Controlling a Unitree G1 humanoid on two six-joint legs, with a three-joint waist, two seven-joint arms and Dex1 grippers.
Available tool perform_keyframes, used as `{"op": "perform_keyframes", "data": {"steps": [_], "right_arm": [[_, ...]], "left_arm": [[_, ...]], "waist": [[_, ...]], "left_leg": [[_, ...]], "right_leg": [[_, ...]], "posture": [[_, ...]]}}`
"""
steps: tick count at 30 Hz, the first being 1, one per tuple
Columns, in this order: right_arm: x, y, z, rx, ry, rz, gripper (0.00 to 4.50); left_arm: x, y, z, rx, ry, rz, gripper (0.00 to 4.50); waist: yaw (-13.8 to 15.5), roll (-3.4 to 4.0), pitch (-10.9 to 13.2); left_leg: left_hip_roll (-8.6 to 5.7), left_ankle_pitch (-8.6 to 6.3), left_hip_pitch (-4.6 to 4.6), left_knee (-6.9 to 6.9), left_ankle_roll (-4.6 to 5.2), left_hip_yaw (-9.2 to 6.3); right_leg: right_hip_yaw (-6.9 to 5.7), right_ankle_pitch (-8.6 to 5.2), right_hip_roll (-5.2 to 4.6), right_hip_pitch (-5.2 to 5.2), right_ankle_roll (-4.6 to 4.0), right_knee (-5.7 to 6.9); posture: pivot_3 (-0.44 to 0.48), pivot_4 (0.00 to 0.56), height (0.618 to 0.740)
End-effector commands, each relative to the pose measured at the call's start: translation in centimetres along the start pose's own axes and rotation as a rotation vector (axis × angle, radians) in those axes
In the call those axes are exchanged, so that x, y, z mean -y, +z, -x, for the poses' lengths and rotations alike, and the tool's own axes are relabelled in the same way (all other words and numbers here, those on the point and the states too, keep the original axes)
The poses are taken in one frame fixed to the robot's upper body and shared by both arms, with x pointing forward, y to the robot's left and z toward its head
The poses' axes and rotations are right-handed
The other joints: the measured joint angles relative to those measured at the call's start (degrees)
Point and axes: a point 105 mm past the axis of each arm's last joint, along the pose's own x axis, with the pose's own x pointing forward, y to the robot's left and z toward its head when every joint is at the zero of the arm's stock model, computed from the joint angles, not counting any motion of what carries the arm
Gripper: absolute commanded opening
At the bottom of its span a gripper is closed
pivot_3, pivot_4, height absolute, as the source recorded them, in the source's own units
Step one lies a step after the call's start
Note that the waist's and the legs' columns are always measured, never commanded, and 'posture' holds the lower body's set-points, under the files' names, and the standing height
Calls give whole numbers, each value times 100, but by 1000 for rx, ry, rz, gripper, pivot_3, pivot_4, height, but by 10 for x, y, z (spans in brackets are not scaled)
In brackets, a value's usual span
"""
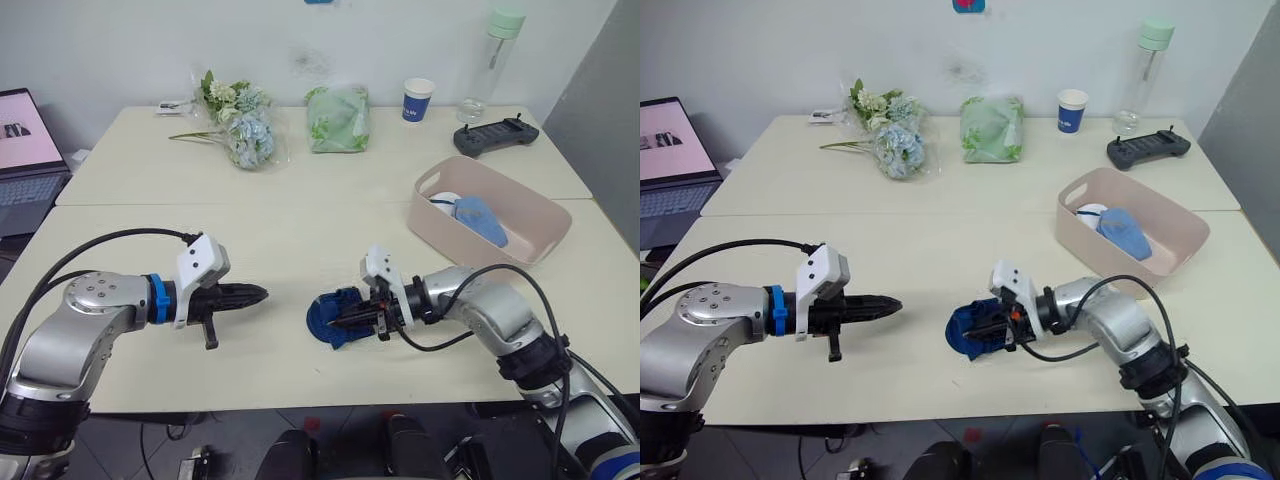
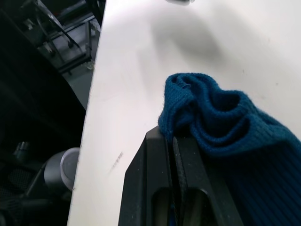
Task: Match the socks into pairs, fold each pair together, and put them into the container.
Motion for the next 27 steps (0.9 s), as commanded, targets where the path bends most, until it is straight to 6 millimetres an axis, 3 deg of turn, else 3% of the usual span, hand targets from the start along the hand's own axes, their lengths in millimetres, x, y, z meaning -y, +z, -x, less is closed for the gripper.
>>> {"op": "perform_keyframes", "data": {"steps": [1, 8, 13, 16, 19, 23, 27], "right_arm": [[0, 11, 2, 23, 8, 48, 529], [-7, 34, 11, 126, 28, -9, 2789], [-11, 44, 28, 180, 18, -78, 4462], [-4, 46, 48, 205, -52, -124, 4462], [6, 34, 58, 162, -145, -188, 4462], [21, 9, 63, 68, -291, -214, 4462], [30, -2, 63, 51, -364, -290, 4462]], "left_arm": [[1, 20, -5, 72, 32, -54, 0], [5, 28, -7, 89, 8, -56, 0], [9, 52, -20, 163, -31, -87, 0], [26, 52, -39, 171, -117, -94, 0], [32, 49, -53, 164, -130, -108, 0], [45, 20, -67, 69, -169, -130, 0], [37, -27, -71, -95, -134, -205, 0]], "waist": [[-10, 1, 0], [-16, 0, 0], [8, 0, 0], [2, 0, 0], [-2, 0, 0], [-33, 1, 0], [-41, 1, 0]], "left_leg": [[0, 0, 1, -1, 0, 0], [1, 0, 0, -3, -1, 0], [-1, 0, -1, -1, -1, -2], [-3, -1, -1, -1, -1, 0], [-7, -1, -1, -2, 0, 2], [-8, -1, 2, -5, 0, 6], [-6, -1, 2, -8, 0, 21]], "right_leg": [[0, 0, 0, 0, 0, 1], [2, 0, 2, -4, 0, 1], [0, 0, -1, 0, 0, 0], [4, 0, -6, 1, 0, -4], [6, 0, -7, 1, 0, -4], [7, 0, 1, 0, 0, 0], [22, 1, 4, -12, -1, 5]], "posture": [[0, 150, 740], [0, 150, 740], [0, 150, 740], [0, 150, 740], [0, 150, 740], [0, 150, 740], [0, 150, 740]]}}
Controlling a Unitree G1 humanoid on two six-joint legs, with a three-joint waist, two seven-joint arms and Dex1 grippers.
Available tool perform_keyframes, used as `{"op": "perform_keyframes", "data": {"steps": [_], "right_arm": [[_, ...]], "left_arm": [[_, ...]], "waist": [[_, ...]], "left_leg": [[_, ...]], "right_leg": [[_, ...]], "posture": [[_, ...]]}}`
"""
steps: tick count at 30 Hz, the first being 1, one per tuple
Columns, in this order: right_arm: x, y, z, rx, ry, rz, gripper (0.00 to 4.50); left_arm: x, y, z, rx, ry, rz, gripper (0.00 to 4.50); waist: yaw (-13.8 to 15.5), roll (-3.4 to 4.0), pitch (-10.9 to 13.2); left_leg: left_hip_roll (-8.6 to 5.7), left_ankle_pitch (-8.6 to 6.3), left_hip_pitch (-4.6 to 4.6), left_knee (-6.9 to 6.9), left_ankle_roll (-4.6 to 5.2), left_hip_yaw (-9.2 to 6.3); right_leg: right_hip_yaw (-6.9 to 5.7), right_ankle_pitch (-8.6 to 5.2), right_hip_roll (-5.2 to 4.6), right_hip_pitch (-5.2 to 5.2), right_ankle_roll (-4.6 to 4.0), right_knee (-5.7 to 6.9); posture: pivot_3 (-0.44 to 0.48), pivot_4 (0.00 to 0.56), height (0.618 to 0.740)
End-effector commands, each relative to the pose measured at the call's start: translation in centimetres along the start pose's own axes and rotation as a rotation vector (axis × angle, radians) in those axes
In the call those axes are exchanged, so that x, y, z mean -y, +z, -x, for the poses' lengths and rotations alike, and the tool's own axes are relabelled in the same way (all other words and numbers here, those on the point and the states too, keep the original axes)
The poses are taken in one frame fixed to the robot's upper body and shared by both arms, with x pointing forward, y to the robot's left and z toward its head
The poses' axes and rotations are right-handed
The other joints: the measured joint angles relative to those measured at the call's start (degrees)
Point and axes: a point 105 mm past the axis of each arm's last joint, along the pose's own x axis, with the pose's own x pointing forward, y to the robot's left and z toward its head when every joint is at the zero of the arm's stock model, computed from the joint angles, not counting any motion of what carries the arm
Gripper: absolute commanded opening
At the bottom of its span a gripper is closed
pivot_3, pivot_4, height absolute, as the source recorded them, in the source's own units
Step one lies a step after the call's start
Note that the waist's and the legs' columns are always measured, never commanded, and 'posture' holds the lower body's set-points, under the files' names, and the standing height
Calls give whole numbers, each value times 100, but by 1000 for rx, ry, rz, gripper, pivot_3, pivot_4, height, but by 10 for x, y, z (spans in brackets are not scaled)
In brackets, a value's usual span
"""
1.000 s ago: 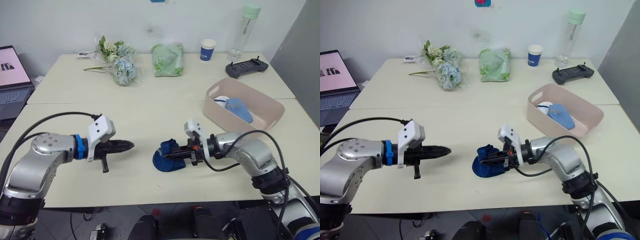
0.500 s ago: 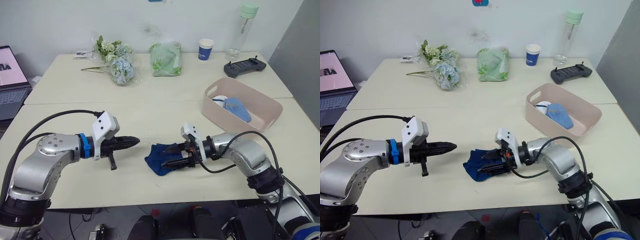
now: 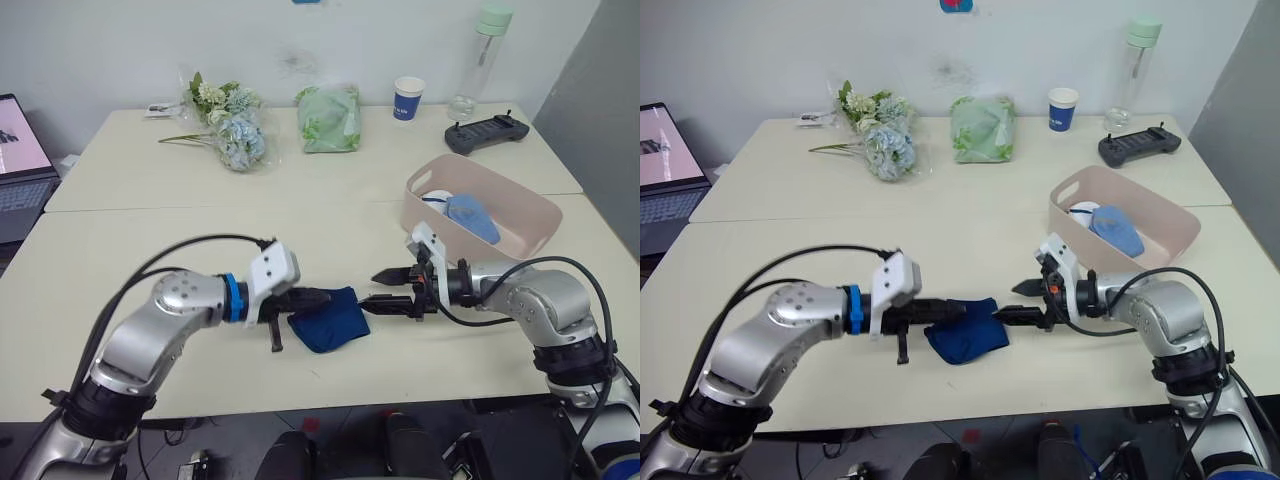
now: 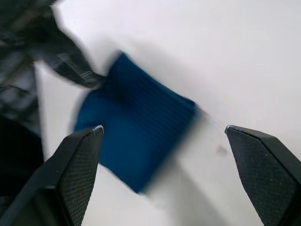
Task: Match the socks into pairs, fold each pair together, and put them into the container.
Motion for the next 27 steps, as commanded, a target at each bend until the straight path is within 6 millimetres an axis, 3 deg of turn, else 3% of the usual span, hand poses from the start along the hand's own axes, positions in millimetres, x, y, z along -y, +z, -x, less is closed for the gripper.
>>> {"op": "perform_keyframes", "data": {"steps": [1, 6, 13, 24, 27], "right_arm": [[-2, 3, -2, 7, -13, -26, 4462], [-5, -5, -8, -35, -3, -66, 4462], [-18, -11, -24, -65, 102, -182, 4462], [-43, -7, -66, -65, 233, -332, 4462], [-42, -8, -74, -61, 227, -359, 3850]], "left_arm": [[-3, -35, 3, -134, 19, -76, 0], [4, -59, 4, -198, -7, -97, 0], [4, -57, -1, -133, 14, -34, 0], [4, -55, 2, -121, 48, -34, 0], [10, -58, 2, -120, 43, -30, 0]], "waist": [[9, 0, 0], [31, 3, -2], [28, 15, -14], [19, 21, -22], [3, 26, -25]], "left_leg": [[0, 0, 1, 0, 0, 0], [4, 0, 1, 2, 1, -5], [1, -3, 11, 3, 7, -9], [2, -2, 15, 2, 4, -13], [2, -2, 18, 1, 4, -13]], "right_leg": [[0, 0, 1, 0, 0, 1], [-3, 0, -7, 8, 0, -5], [-9, 0, -6, 21, 1, -2], [-9, 0, 0, 22, 0, 0], [-8, 0, 2, 21, 0, 1]], "posture": [[0, 150, 740], [0, 150, 740], [0, 150, 740], [0, 150, 740], [0, 150, 740]]}}
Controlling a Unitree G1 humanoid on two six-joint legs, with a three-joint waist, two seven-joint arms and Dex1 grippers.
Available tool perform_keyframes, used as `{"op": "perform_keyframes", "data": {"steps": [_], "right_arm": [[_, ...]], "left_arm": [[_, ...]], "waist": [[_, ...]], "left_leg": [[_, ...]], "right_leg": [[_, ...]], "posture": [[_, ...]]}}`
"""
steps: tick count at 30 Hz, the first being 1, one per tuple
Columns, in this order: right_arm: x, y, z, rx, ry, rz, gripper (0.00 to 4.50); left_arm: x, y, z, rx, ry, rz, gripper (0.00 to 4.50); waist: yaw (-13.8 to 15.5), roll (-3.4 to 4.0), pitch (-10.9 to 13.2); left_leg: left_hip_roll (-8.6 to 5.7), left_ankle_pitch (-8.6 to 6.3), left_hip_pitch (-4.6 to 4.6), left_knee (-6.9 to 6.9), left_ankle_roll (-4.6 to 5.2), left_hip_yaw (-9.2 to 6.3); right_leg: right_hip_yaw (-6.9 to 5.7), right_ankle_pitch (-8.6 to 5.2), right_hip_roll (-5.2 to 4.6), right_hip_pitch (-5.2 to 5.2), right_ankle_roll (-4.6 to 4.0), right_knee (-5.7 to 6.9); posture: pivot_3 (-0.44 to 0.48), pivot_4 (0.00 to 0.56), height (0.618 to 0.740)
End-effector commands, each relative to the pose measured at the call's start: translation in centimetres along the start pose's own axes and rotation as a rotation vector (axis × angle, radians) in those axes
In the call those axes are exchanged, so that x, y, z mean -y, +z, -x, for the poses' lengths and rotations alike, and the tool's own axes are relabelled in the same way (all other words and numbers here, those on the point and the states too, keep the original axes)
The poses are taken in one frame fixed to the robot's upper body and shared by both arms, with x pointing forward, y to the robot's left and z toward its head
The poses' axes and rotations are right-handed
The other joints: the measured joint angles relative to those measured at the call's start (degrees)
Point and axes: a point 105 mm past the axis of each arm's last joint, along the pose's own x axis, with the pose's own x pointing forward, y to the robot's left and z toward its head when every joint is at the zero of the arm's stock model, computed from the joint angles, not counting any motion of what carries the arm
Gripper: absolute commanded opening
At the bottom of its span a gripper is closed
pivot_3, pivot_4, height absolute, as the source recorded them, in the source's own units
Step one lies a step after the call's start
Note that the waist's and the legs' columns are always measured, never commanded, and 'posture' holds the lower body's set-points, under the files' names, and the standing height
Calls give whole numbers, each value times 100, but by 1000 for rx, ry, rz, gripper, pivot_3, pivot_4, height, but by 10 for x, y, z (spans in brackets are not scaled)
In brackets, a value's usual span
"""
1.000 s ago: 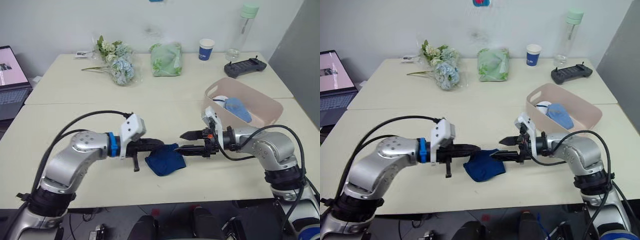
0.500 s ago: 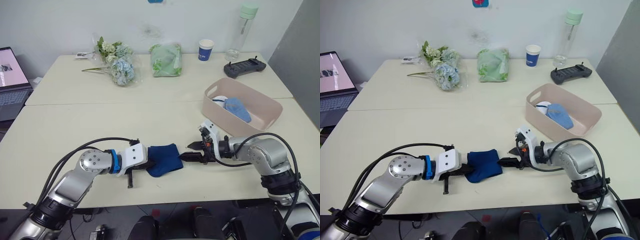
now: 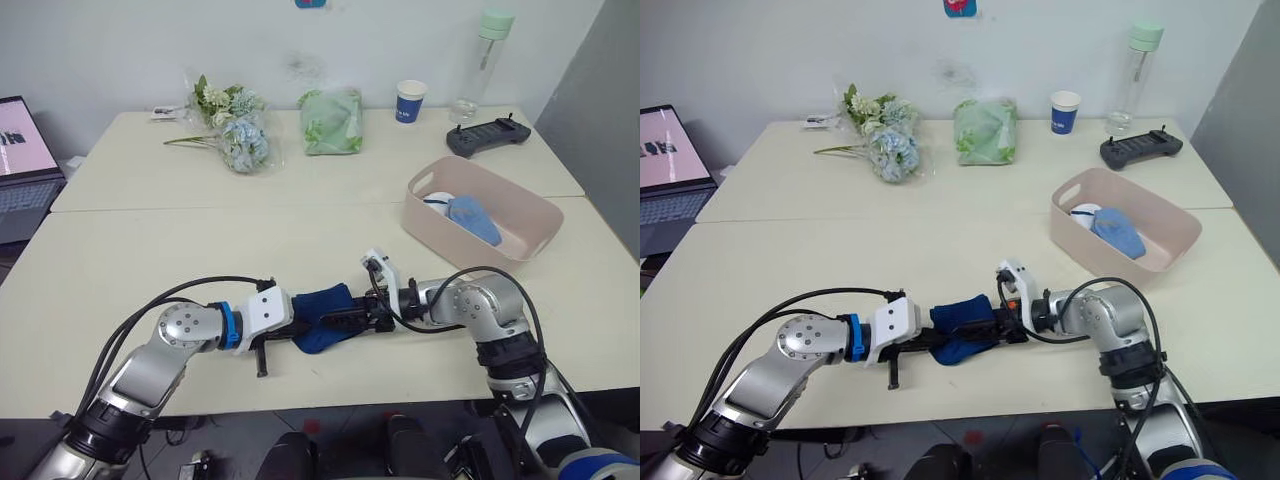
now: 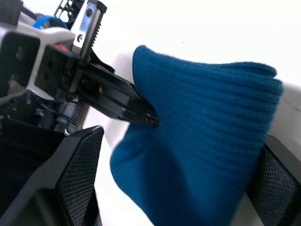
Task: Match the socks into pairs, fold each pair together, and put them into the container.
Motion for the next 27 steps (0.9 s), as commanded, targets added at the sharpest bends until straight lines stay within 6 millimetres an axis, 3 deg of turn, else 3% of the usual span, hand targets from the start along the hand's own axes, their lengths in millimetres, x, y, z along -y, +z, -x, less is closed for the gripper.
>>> {"op": "perform_keyframes", "data": {"steps": [1, 11, 16, 17, 19, 22, 25, 27], "right_arm": [[-1, -1, -9, -2, 14, -19, 3550], [1, -2, -8, 25, -8, 21, 54], [3, 2, -2, 71, -23, 34, 20], [2, 10, 4, 102, -23, 46, 20], [-3, 27, 21, 166, -25, 78, 20], [-13, 66, 60, 288, -71, 173, 20], [-18, 103, 107, 418, -150, 257, 20], [-17, 110, 122, 438, -192, 285, 20]], "left_arm": [[11, -15, -2, -48, -13, 50, 0], [9, -13, 2, -22, -6, 50, 0], [0, 6, 6, 81, 25, 50, 0], [-8, 23, 12, 161, 43, 96, 173], [-20, 55, 26, 289, 56, 155, 570], [-40, 97, 53, 408, 76, 179, 1520], [-56, 115, 63, 394, 102, 132, 2447], [-62, 118, 63, 374, 123, 99, 3127]], "waist": [[0, 2, -1], [-6, 4, -5], [-2, 4, -4], [0, 4, -4], [10, -1, 6], [46, -10, 16], [18, -7, 15], [9, -5, 13]], "left_leg": [[0, 0, 0, -1, 0, 0], [1, -1, 1, -3, 0, -1], [0, 0, -1, -2, 0, -2], [0, 0, -2, -2, 0, -2], [2, 0, -10, 0, 0, -4], [8, 0, -35, 15, 0, -23], [-8, 1, -32, 12, -2, -18], [-12, 1, -23, -5, -3, -10]], "right_leg": [[0, 0, 1, 0, 0, 0], [-1, 0, 2, -1, 0, 0], [-1, 0, 1, -2, 0, -1], [-2, 0, 1, -3, 0, -1], [-2, 0, 0, -7, 0, 1], [-20, 1, -8, -18, 1, 2], [-16, 0, -10, -20, 1, 0], [-16, -1, -6, -15, 2, -11]], "posture": [[0, 150, 740], [0, 150, 740], [0, 150, 740], [0, 150, 740], [0, 150, 740], [0, 150, 740], [0, 150, 740], [0, 150, 740]]}}
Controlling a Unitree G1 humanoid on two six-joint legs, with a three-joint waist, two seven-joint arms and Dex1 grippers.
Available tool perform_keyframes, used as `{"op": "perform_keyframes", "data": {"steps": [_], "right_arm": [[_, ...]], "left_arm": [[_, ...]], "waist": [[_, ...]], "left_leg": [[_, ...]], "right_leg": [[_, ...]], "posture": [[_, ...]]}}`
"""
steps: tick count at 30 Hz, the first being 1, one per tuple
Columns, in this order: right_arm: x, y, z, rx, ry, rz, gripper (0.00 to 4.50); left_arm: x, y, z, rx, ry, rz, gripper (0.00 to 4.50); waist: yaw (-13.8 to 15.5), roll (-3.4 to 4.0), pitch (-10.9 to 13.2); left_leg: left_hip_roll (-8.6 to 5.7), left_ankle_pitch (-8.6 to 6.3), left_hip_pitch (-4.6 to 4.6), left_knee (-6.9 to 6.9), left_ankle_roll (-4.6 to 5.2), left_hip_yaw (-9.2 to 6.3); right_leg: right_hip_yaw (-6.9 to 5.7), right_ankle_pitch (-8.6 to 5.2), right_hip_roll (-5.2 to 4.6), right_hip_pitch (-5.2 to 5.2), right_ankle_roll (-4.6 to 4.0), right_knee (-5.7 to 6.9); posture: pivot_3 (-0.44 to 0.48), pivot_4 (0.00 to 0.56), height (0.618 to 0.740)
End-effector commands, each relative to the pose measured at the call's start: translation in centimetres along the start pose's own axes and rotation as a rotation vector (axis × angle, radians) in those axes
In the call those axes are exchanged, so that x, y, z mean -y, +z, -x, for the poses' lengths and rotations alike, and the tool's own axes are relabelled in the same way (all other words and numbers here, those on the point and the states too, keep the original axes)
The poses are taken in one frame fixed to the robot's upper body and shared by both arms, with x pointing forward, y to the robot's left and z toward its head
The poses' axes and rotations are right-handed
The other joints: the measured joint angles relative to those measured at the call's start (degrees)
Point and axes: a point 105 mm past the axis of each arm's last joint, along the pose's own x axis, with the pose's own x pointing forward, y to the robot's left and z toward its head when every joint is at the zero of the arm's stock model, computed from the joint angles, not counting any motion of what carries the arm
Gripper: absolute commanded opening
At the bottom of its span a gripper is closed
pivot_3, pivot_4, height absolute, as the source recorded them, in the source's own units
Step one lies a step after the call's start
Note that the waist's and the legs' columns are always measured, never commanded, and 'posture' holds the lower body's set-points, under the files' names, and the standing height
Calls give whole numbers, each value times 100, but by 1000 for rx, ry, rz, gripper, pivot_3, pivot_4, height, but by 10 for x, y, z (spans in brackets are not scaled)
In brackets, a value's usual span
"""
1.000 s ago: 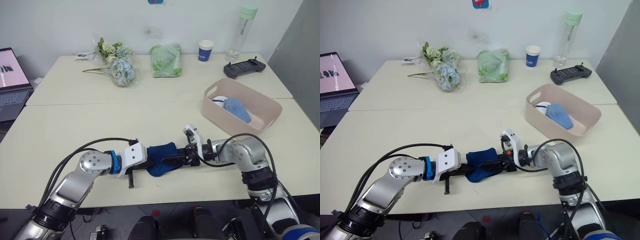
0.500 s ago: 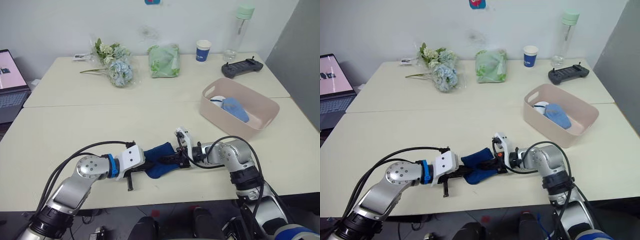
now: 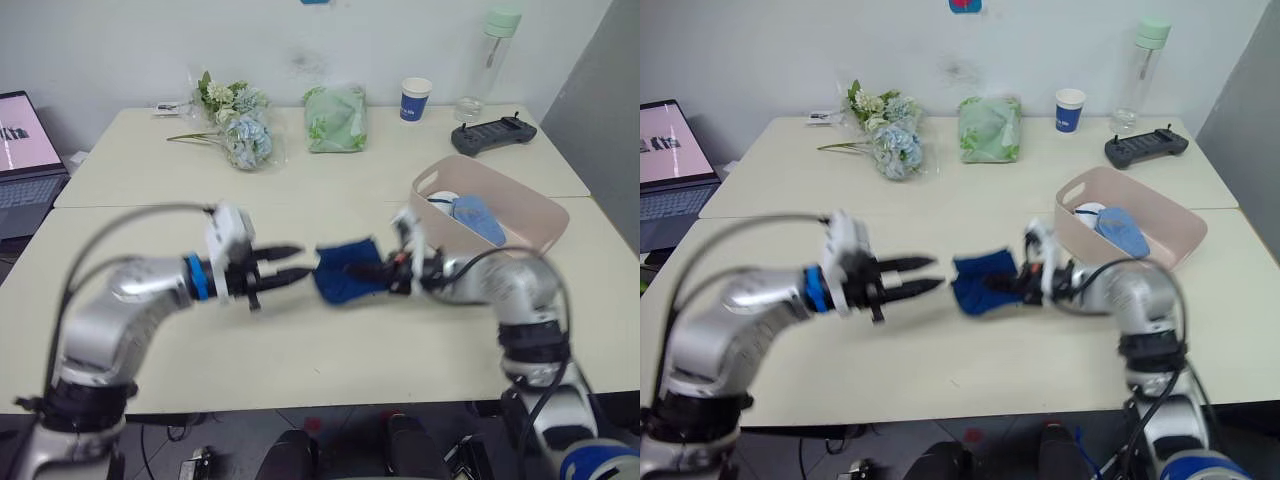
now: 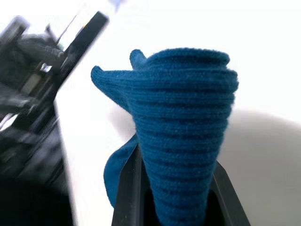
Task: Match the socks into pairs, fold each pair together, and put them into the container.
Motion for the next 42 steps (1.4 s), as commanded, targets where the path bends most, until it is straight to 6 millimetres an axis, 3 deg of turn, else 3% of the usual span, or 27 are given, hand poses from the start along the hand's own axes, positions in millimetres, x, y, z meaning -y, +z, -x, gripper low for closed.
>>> {"op": "perform_keyframes", "data": {"steps": [1, 4, 5, 7, 12, 16, 21, 27, 34, 40, 42], "right_arm": [[1, 23, 19, 63, -26, 81, 20], [27, 67, 56, 103, -233, 316, 20], [36, 81, 68, 111, -313, 391, 20], [51, 95, 85, 61, -435, 579, 20], [86, 103, 112, -145, -638, 1041, 20], [107, 94, 105, -267, -640, 1300, 20], [123, 79, 85, -314, -580, 1404, 20], [135, 49, 70, -487, -441, 1487, 20], [136, 45, 78, -576, -370, 1454, 2303], [115, 61, 100, -610, -229, 1279, 4479], [104, 71, 108, -622, -194, 1245, 4479]], "left_arm": [[-6, 4, -6, -7, 16, -22, 3400], [-12, 39, -28, 109, 15, -64, 4369], [-10, 50, -35, 145, -2, -72, 4500], [-8, 65, -46, 198, -18, -77, 4500], [-7, 86, -63, 262, -35, -113, 4500], [-1, 82, -77, 259, -67, -134, 4500], [6, 79, -77, 251, -98, -136, 4500], [3, 65, -73, 207, -68, -126, 4500], [2, 61, -70, 206, -43, -111, 4500], [3, 59, -70, 195, -70, -107, 4500], [3, 59, -70, 193, -73, -111, 4500]], "waist": [[-2, 0, 0], [15, -8, 19], [32, -7, 24], [36, -7, 25], [-61, -19, 18], [-129, -19, 19], [-166, -19, 19], [-150, -19, 19], [-144, -19, 19], [-146, -18, 19], [-142, -18, 19]], "left_leg": [[5, 0, 2, -4, 0, 0], [4, 0, -16, 10, -1, 6], [1, 1, -30, 17, -1, 8], [-8, 3, -50, 30, 1, 13], [-3, 2, -61, 13, -1, 78], [-3, 4, -64, 18, -1, 100], [4, 5, -61, 18, -3, 97], [6, 5, -66, 20, -3, 86], [5, 5, -67, 23, -3, 83], [6, 5, -68, 23, -3, 80], [5, 5, -68, 23, -3, 77]], "right_leg": [[0, -1, 4, 3, 0, -5], [3, 0, 5, -10, -2, 1], [4, 2, 2, -18, -2, 5], [6, 7, -15, -31, 4, 7], [23, 4, -17, -69, 9, 2], [42, 8, -18, -83, 5, 15], [45, 9, -14, -85, 3, 16], [46, 9, -21, -85, 3, 7], [43, 9, -23, -84, 3, 11], [41, 9, -22, -84, 3, 10], [41, 9, -23, -83, 3, 10]], "posture": [[0, 150, 740], [0, 150, 740], [0, 150, 740], [0, 150, 740], [0, 150, 740], [0, 150, 740], [0, 150, 740], [0, 150, 740], [0, 150, 740], [0, 150, 740], [0, 150, 740]]}}
